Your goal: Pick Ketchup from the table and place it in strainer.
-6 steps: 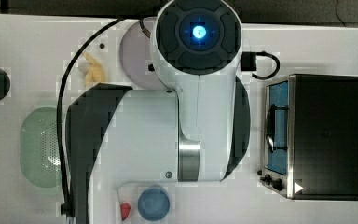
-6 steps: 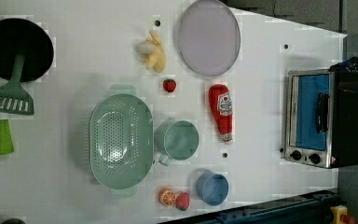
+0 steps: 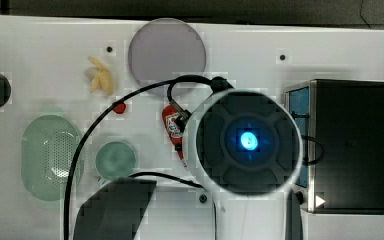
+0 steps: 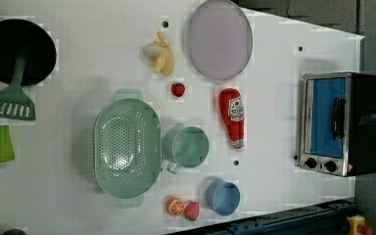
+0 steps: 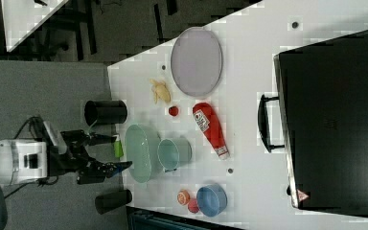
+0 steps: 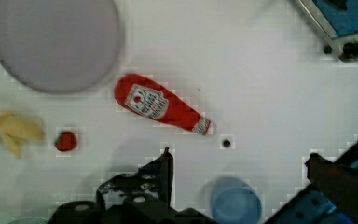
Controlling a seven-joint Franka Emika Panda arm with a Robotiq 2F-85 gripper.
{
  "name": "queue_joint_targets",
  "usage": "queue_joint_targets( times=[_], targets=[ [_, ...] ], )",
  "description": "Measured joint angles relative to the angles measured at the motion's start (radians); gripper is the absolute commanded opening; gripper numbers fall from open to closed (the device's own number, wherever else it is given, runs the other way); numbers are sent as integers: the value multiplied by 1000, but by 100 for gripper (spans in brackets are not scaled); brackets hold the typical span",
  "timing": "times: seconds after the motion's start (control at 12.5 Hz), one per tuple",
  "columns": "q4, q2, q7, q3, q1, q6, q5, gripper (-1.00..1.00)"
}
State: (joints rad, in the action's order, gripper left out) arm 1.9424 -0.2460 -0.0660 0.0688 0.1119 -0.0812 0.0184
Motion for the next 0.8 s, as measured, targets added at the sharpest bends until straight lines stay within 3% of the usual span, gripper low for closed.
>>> queue_joint_targets(
  times=[0.4, 0.8],
  targets=[
    [39, 98, -199, 52, 16, -171, 9, 100],
    [235, 269, -624, 97, 5, -409, -8, 100]
  ],
)
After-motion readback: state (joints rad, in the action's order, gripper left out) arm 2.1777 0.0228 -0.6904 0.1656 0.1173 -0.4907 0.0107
